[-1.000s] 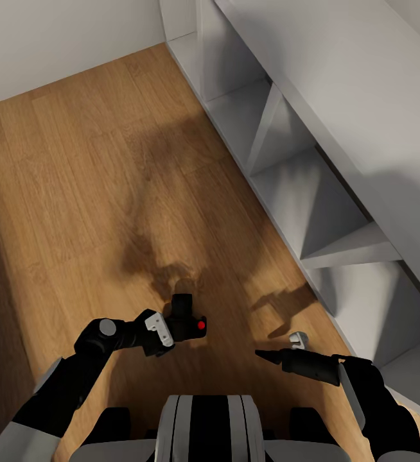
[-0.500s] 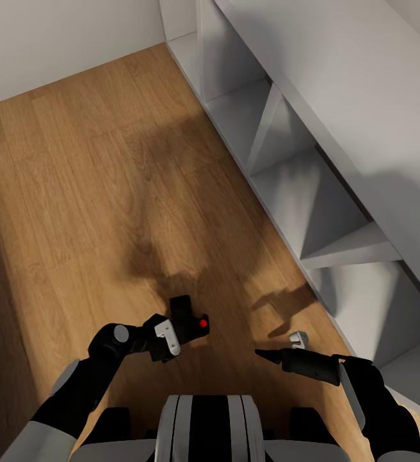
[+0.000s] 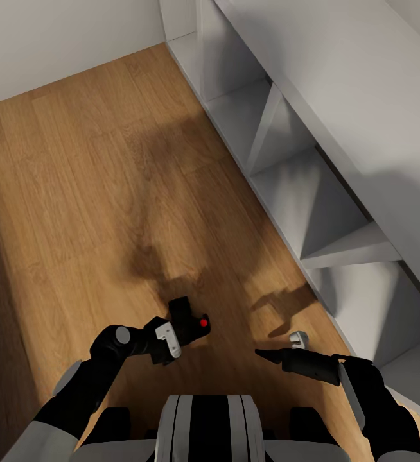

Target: Attach the digital camera to the camera tripod in the bedroom.

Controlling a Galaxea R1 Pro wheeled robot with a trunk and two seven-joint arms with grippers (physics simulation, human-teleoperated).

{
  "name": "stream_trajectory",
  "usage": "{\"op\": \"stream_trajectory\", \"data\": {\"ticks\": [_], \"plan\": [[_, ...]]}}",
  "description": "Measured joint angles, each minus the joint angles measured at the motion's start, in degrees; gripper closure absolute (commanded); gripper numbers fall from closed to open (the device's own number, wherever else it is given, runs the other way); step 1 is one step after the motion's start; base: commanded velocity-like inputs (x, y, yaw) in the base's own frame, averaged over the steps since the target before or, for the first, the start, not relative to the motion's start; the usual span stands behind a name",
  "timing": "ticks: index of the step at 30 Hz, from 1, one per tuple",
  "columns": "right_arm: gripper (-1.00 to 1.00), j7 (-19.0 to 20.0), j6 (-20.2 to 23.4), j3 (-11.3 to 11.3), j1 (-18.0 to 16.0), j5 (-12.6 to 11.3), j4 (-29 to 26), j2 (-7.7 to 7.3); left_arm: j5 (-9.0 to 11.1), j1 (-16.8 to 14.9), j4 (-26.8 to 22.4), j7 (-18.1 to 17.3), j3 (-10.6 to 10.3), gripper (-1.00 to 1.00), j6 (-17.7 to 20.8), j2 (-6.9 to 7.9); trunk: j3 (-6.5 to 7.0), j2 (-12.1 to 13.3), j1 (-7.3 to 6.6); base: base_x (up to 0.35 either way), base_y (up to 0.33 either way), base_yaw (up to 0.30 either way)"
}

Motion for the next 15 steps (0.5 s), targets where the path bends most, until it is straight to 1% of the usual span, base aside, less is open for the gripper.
{"op": "stream_trajectory", "data": {"ticks": [5,15], "plan": [[-1.00,-0.01,0.01,-0.05,0.00,0.00,0.00,0.00,0.22,-0.05,-0.02,-0.51,0.06,1.00,0.43,-0.23,0.00,0.00,0.00,0.000,0.000,0.000],[-1.00,-0.09,0.02,-0.08,0.00,0.00,0.00,0.00,0.35,-0.05,-0.41,-0.11,0.11,1.00,0.51,-0.49,0.00,0.00,0.00,0.000,0.000,0.000]]}}
